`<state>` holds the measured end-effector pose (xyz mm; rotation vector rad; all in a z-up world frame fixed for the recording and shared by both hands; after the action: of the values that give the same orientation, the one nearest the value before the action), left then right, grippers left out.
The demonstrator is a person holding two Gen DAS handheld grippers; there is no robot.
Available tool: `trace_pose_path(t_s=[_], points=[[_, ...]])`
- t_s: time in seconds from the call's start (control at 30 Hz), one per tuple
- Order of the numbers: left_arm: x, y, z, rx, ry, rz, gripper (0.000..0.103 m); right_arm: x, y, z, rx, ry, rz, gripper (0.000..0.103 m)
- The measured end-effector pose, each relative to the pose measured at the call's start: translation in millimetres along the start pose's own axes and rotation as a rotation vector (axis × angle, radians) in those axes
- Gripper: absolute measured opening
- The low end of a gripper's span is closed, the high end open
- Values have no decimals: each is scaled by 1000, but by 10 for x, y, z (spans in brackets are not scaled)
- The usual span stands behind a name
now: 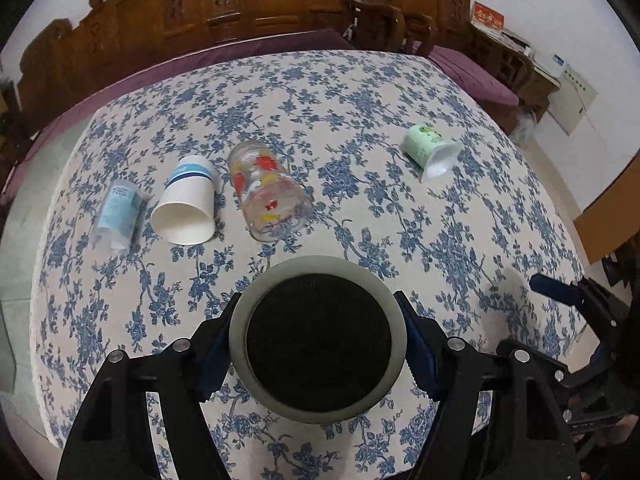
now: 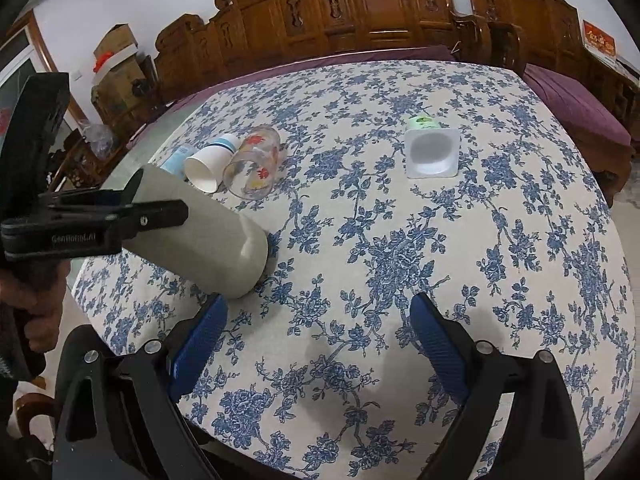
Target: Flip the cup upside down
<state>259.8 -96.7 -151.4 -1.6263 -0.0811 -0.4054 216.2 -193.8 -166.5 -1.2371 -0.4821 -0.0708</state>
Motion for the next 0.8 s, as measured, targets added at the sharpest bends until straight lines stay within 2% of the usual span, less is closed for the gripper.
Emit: trace_pose_path(t_s=[0.57, 0.63, 0.73, 0.8], points=[[40, 64, -154, 13, 37, -24, 70, -15, -132, 14, -10, 1, -28, 94], [36, 14, -170, -13, 35, -42, 69, -25, -157, 19, -13, 2, -29, 94], [6, -94, -180, 6, 43, -73, 70, -42, -204, 28, -20, -1, -35, 94], [-42, -165, -158, -9, 36, -81, 70, -44, -246, 40, -23, -1, -43, 94]])
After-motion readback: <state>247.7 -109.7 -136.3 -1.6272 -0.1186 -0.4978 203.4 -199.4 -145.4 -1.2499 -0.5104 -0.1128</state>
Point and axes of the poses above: each gripper's, at about its wrist camera, not at the fingertips, and y roughly the way its jaws point, z to its left, x to its top, the point moved 5 cm from there along y, roughly the way its jaws point, and after that the axes turned 10 degrees about z, right-handed, at the moved point
